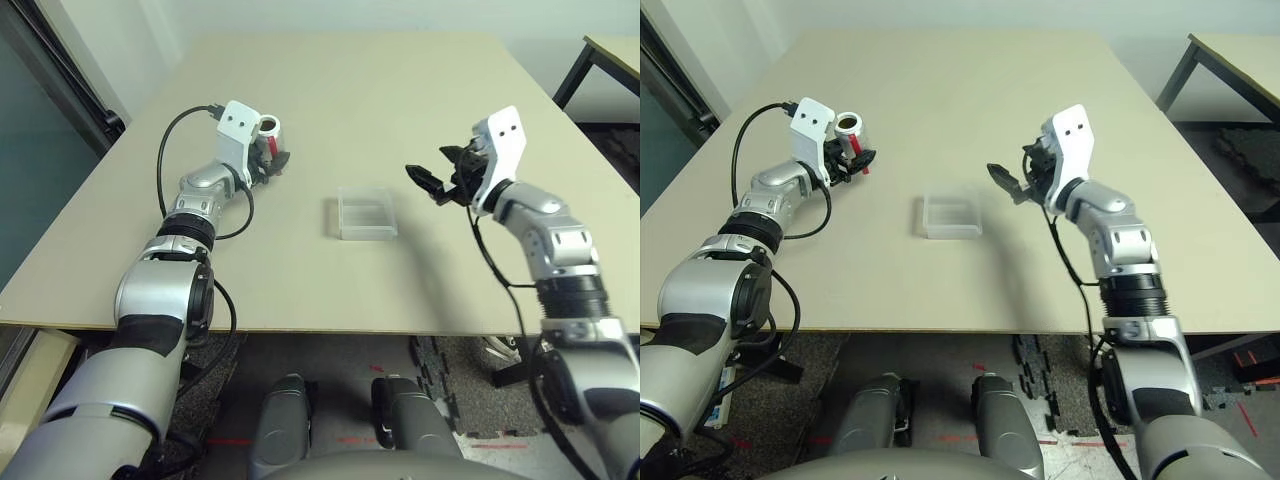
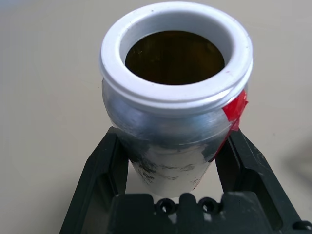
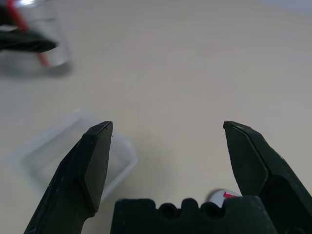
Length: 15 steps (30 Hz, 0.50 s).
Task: Pour the medicine from the bottle into the box.
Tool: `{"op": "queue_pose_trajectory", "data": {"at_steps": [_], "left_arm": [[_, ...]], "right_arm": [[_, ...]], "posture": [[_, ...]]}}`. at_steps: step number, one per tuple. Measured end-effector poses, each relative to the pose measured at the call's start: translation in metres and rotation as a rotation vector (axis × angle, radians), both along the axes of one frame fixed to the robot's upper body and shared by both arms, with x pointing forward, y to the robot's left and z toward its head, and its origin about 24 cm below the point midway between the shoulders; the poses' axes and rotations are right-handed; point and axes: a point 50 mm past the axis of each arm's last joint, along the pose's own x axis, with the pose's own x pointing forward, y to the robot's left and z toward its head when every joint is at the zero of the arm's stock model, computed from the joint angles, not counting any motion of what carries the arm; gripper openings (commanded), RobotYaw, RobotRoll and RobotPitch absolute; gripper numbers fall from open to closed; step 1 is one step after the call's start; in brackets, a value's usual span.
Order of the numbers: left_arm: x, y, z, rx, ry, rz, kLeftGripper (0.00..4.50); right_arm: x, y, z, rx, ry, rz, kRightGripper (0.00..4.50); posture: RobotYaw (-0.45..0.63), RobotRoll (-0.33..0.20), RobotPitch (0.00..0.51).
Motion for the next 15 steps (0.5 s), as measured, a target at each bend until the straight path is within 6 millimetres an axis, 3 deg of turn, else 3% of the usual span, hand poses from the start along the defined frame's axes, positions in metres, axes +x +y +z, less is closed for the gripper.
{"op": "queue_pose_trajectory", "data": {"at_steps": [5,15], "left_arm": [[-0.001,0.008,0.001,0.094,-0.006,0.012,2.75],[-0.001,0.015,-0.007,0.133,0.009,0.107,2.75]], "right_arm": [[-0.009,-0.014,0.004,-0.084,0.079,0.125,4.5],[-0.022,-0.001,0.004,-0.048,0.13,0.278,4.5]], "posture": [[-0.03,0.0,0.072],[-0.05,0.0,0.074]]}}
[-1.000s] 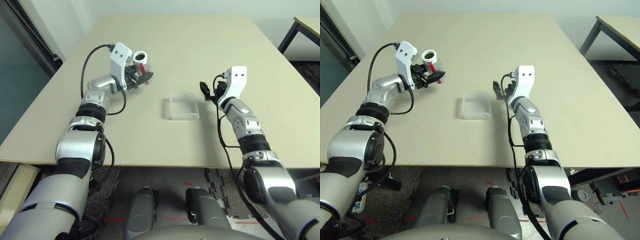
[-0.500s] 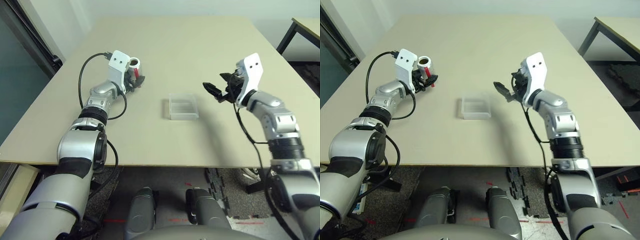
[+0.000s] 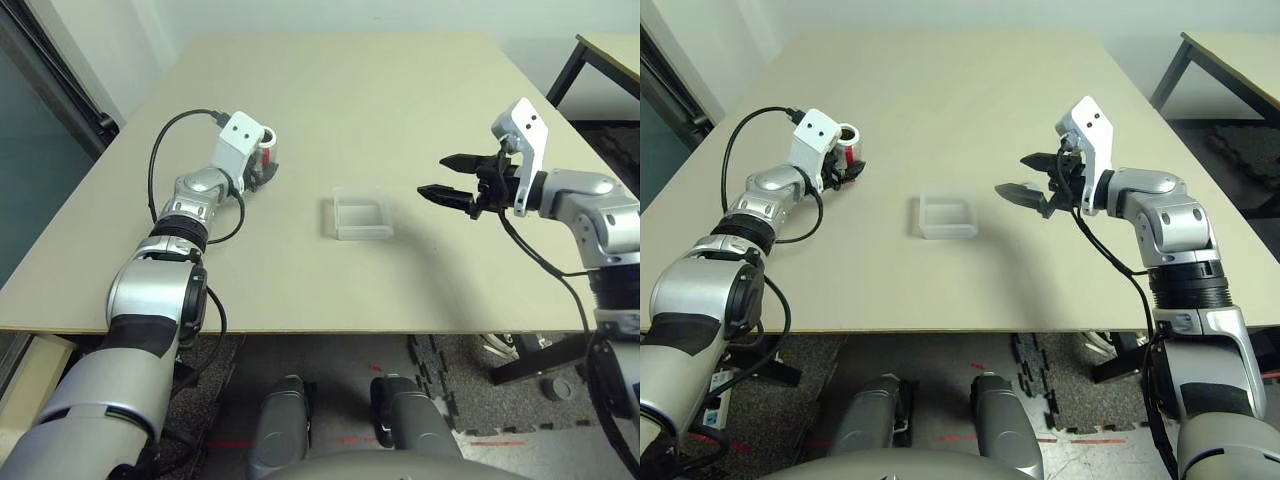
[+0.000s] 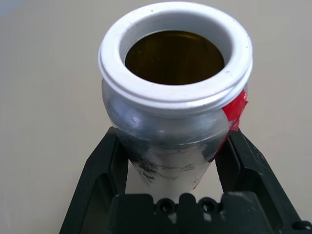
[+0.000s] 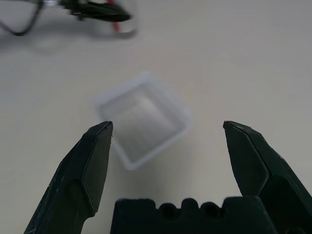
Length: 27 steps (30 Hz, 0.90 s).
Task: Pour the medicine from the bottle into the box.
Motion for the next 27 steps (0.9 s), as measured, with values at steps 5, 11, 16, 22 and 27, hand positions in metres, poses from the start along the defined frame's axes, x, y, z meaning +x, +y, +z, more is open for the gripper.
{"op": "queue_pose_trajectory", "data": {"at_steps": [5,11,16,22,27], "left_arm": [[0.001,0.0,-0.001,-0.091,-0.008,0.08,2.75],[0.002,-0.01,-0.009,-0.178,0.015,0.137,2.75],[0.0,-0.006,-0.018,-0.198,0.038,0.196,2.75],[-0.003,-0.002,-0.027,-0.05,0.065,0.182,2.75],[0.009,-0.021,0.008,0.314,-0.033,0.008,2.75]], "right_arm": [[-0.002,0.001,-0.003,-0.004,0.008,0.02,4.5],[-0.001,0.006,-0.005,0.008,0.007,0.016,4.5],[0.0,0.009,-0.007,0.013,0.009,0.01,4.5],[0.0,0.013,-0.008,0.021,0.004,0.004,4.5],[0.0,0.015,-0.007,0.025,-0.006,-0.001,4.5]], "posture": [[-0.06,0.0,0.077],[-0.07,0.0,0.079],[-0.08,0.0,0.081],[-0.08,0.0,0.08],[-0.08,0.0,0.078]]}}
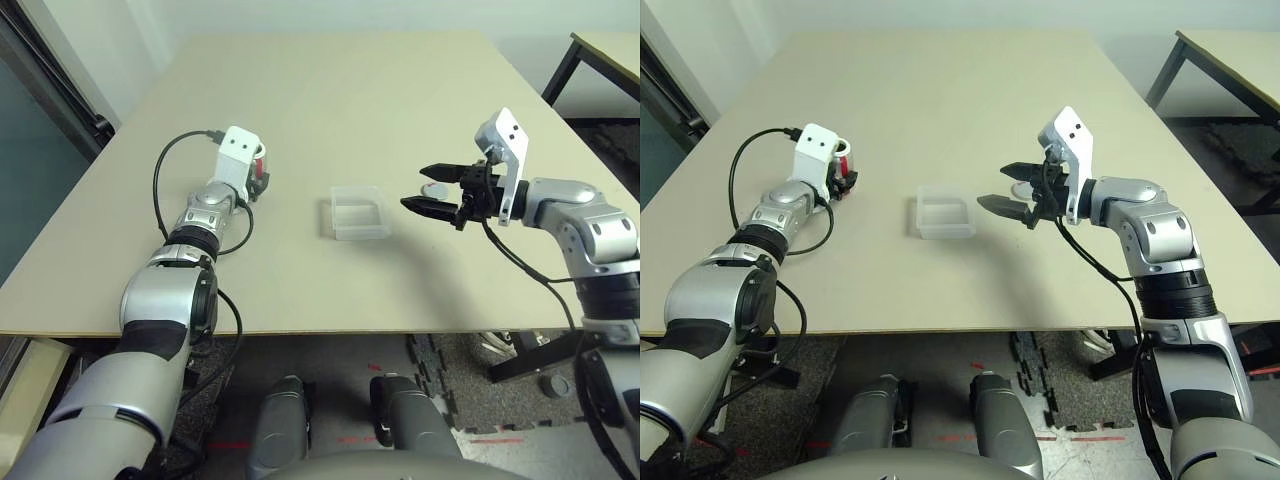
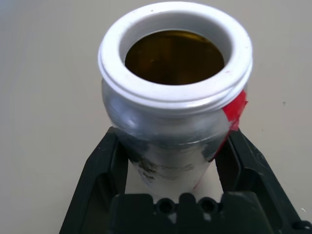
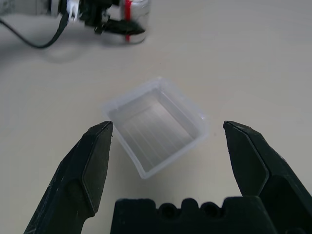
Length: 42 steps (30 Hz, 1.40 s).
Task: Pour the medicine from the bottle into the box.
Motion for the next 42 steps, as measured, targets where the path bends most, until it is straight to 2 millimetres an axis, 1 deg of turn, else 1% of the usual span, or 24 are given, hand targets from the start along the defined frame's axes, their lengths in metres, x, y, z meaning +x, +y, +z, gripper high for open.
{"op": "queue_pose_trajectory", "data": {"at_steps": [2,4,6,8,11,14,15,18,20,24,30,35,39,41,42], "left_arm": [[0.007,-0.018,0.029,0.194,-0.086,-0.115,2.75],[0.011,-0.042,0.057,0.387,-0.18,-0.235,2.75],[0.011,-0.063,0.068,0.559,-0.239,-0.341,2.75],[0.009,-0.083,0.064,0.739,-0.271,-0.448,2.75],[0.005,-0.101,0.048,0.995,-0.283,-0.576,2.75],[0.003,-0.112,0.042,1.228,-0.321,-0.658,2.75],[0.002,-0.115,0.041,1.299,-0.341,-0.683,2.75],[0.002,-0.119,0.037,1.488,-0.387,-0.734,2.75],[0.002,-0.121,0.033,1.578,-0.415,-0.753,2.75],[0.001,-0.128,0.031,1.674,-0.45,-0.771,2.75],[0.003,-0.13,0.039,1.742,-0.479,-0.755,2.75],[0.002,-0.138,0.04,1.753,-0.504,-0.762,2.75],[0.001,-0.141,0.038,1.767,-0.516,-0.777,2.75],[0.0,-0.142,0.038,1.739,-0.512,-0.781,2.75],[0.0,-0.143,0.039,1.694,-0.502,-0.779,2.75]], "right_arm": [[0.0,0.002,-0.001,0.007,0.0,-0.001,4.5],[0.001,0.004,-0.001,0.013,-0.002,-0.006,4.5],[0.002,0.005,-0.001,0.018,-0.005,-0.011,4.5],[0.002,0.008,-0.002,0.026,-0.008,-0.016,4.5],[0.003,0.01,-0.002,0.034,-0.012,-0.025,4.5],[0.004,0.01,-0.002,0.034,-0.019,-0.037,4.5],[0.004,0.011,-0.002,0.037,-0.022,-0.039,4.5],[0.005,0.014,-0.002,0.045,-0.029,-0.045,4.5],[0.005,0.016,-0.002,0.05,-0.033,-0.049,4.5],[0.004,0.019,0.0,0.056,-0.049,-0.05,4.5],[0.004,0.02,0.001,0.057,-0.051,-0.054,4.5],[0.005,0.023,0.0,0.063,-0.047,-0.046,4.5],[0.008,0.024,0.001,0.064,-0.048,-0.044,4.5],[0.009,0.025,0.002,0.065,-0.052,-0.042,4.5],[0.009,0.025,0.002,0.066,-0.054,-0.041,4.5]], "posture": [[-0.08,0.0,0.072],[-0.09,0.0,0.069],[-0.11,0.0,0.065],[-0.13,0.0,0.064],[-0.16,0.0,0.064],[-0.17,0.0,0.064],[-0.2,0.0,0.065],[-0.21,0.0,0.067],[-0.21,0.0,0.067],[-0.21,0.0,0.069],[-0.19,0.0,0.068],[-0.18,0.0,0.069],[-0.18,0.0,0.072],[-0.18,0.0,0.072],[-0.19,0.0,0.072]]}}
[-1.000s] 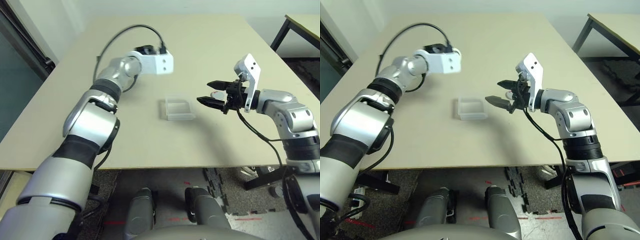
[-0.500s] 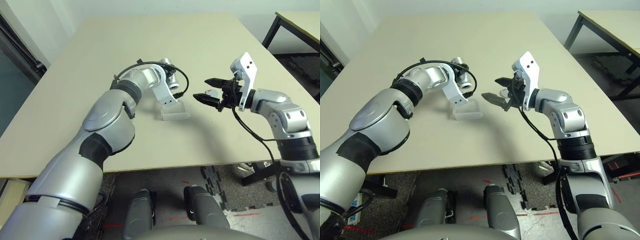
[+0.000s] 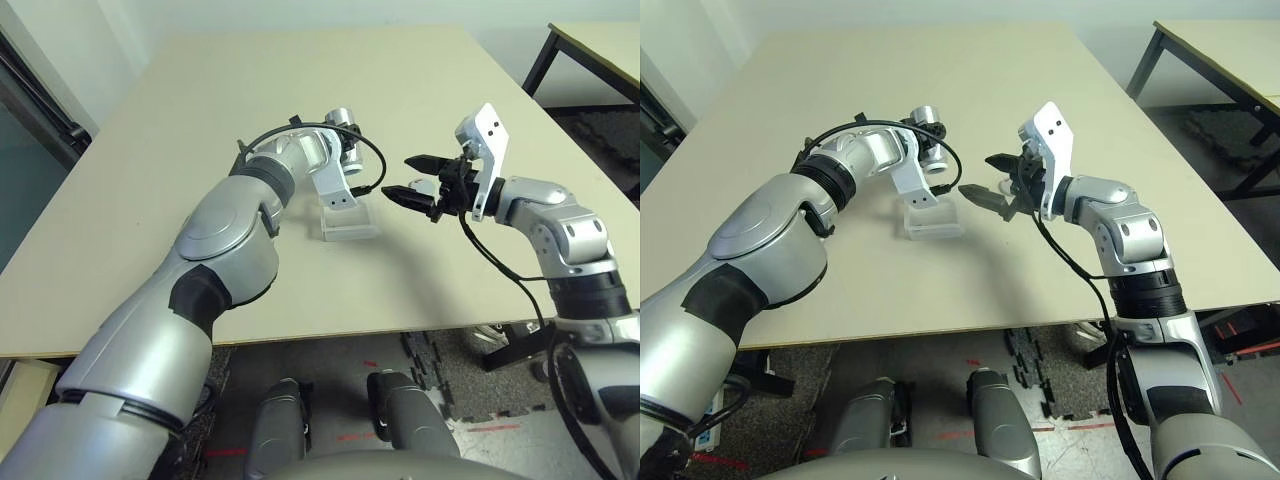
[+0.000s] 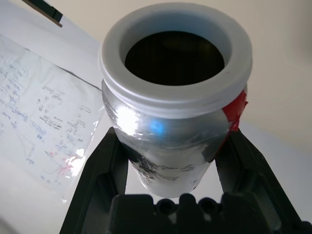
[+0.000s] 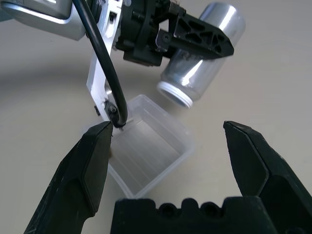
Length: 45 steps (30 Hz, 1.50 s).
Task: Pour the medicine from the bottle into the box.
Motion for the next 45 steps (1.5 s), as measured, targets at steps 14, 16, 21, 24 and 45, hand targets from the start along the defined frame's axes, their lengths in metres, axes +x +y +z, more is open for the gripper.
{"op": "queue_pose_trajectory", "data": {"at_steps": [14,16,21,24,45], "left_arm": [[0.004,0.038,0.018,-1.185,0.529,0.28,2.75],[0.005,0.051,0.01,-1.328,0.576,0.341,2.75],[0.007,0.086,-0.007,-1.718,0.638,0.491,2.75],[0.006,0.109,-0.018,-1.934,0.622,0.57,2.75],[-0.01,0.141,-0.071,-2.382,0.598,0.738,2.75]], "right_arm": [[0.003,-0.004,-0.006,0.011,0.027,-0.026,4.5],[0.005,-0.005,-0.008,0.016,0.033,-0.036,4.5],[0.012,-0.005,-0.011,0.031,0.044,-0.055,4.5],[0.016,-0.007,-0.011,0.036,0.043,-0.065,4.5],[0.014,-0.003,-0.016,0.053,0.053,-0.06,4.5]], "posture": [[-0.13,0.0,0.066],[-0.11,0.0,0.066],[-0.07,0.0,0.066],[-0.05,0.0,0.066],[-0.06,0.0,0.082]]}}
